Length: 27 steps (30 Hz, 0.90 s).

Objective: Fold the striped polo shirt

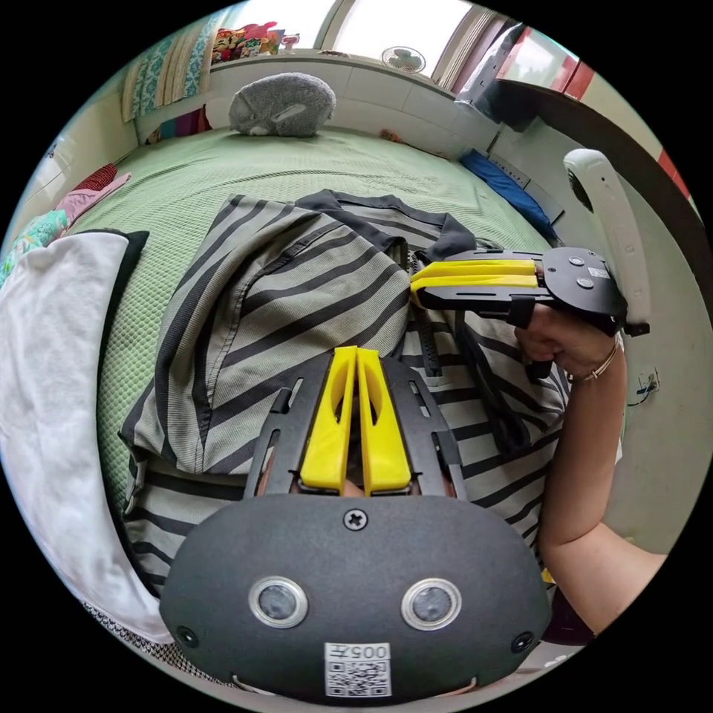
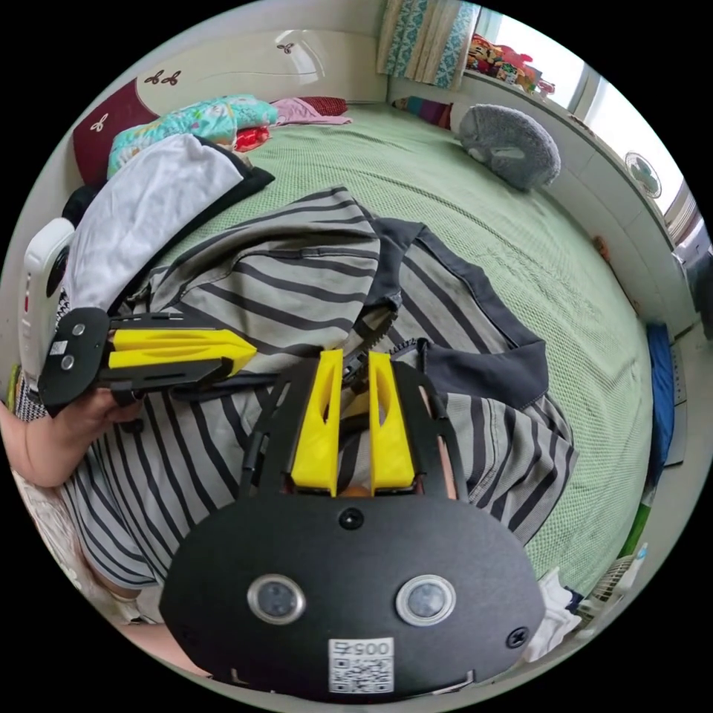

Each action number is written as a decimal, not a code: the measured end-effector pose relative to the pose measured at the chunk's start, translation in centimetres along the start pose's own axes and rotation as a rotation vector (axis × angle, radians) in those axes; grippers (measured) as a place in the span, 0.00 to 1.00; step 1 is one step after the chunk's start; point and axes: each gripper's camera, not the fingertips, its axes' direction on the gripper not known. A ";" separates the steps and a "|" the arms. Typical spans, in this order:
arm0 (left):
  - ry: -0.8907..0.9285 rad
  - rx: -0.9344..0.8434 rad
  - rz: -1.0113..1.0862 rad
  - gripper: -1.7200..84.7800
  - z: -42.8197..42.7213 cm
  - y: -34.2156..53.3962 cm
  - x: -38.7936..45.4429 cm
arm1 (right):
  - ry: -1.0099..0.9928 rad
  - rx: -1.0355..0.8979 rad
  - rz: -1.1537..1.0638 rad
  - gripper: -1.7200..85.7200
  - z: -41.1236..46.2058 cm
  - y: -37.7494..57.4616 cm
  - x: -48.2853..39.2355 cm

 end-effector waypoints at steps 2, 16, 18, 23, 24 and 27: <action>-0.006 0.000 0.003 0.01 -0.1 0.0 0.0 | -0.008 0.005 0.001 0.09 0.0 0.2 0.2; -0.005 -0.003 0.004 0.01 -1.2 0.0 -0.8 | -0.062 0.030 0.015 0.02 -1.1 1.7 1.5; 0.001 -0.006 0.002 0.01 -1.5 0.0 -1.0 | -0.070 0.053 0.015 0.04 -1.6 1.9 1.6; -0.053 0.024 -0.038 0.01 -3.0 0.3 -2.1 | -0.089 0.093 -0.013 0.09 -2.5 2.0 1.1; -0.065 0.019 -0.049 0.01 -3.1 0.4 -2.4 | -0.077 0.077 -0.012 0.09 -2.2 2.0 1.0; -0.042 -0.006 -0.076 0.01 -2.9 0.4 -3.0 | -0.103 0.039 -0.007 0.10 -1.0 2.0 1.3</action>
